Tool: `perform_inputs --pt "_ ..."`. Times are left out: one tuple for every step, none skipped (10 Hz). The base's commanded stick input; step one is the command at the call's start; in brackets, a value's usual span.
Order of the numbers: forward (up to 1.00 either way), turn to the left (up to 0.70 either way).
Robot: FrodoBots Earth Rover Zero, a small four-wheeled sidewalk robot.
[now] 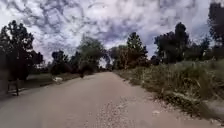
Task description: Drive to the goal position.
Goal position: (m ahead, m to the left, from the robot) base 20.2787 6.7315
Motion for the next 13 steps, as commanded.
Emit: perform_inputs --pt "0.85 0.00" --pt "0.85 0.00" --pt "0.85 0.00" --pt "0.85 0.00" --pt "0.85 0.00" --pt "0.85 0.00" --pt "0.85 0.00" --pt "0.85 0.00" --pt "0.85 0.00" --pt "0.85 0.00" --pt "0.85 0.00" --pt "0.85 0.00" --pt "0.85 0.00"
